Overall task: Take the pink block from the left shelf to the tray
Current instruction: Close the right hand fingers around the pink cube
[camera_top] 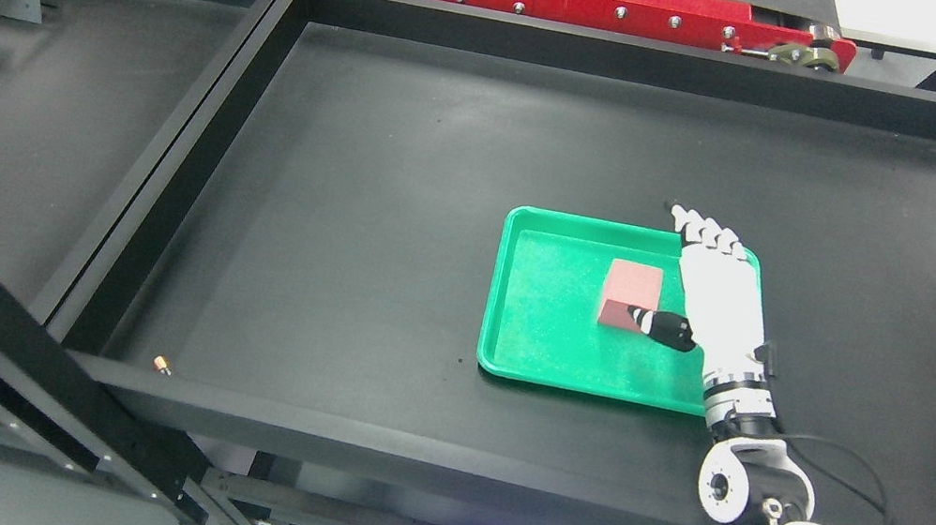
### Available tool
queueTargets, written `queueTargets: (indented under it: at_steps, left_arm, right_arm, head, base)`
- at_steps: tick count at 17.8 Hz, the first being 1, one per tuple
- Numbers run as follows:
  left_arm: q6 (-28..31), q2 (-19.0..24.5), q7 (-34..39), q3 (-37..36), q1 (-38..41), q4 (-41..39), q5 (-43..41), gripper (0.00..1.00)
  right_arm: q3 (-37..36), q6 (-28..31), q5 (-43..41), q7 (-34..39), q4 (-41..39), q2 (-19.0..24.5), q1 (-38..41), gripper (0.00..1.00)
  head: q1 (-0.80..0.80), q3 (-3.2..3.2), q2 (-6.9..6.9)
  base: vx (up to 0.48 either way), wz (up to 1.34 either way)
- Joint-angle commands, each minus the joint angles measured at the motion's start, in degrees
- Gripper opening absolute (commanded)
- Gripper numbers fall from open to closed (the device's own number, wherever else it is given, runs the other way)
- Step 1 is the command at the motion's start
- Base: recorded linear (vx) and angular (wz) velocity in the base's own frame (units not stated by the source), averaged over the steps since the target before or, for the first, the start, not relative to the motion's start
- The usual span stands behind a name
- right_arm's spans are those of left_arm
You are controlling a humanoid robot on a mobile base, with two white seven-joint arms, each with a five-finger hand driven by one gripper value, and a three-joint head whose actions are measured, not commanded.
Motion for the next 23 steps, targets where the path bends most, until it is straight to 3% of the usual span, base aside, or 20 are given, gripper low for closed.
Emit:
queueTargets:
  at_steps: [1,14,23]
  left_arm:
    - [0.0,1.0,0.0,0.0,1.1,-1.0,0.0,1.0]
    - [0.0,1.0,0.0,0.0,1.1,-1.0,0.0,1.0]
    - [0.0,1.0,0.0,0.0,1.1,-1.0,0.0,1.0]
  right_arm:
    - [1.3,0.2,0.0,15.3,4.1,-0.9,0.6,0.98]
    - [2.9,-1.7,0.1,15.6,6.4,-0.9,-0.9,0.98]
    - [2.1,-1.1,0.2,17.9,6.4,-0.9,0.7,0.9]
  head:
    - [0.0,0.0,0.0]
    - [0.0,0.0,0.0]
    - [0.0,0.0,0.0]
  base:
    - [0.111,-0.09]
    - [0.105,-0.04]
    - [0.042,0.0]
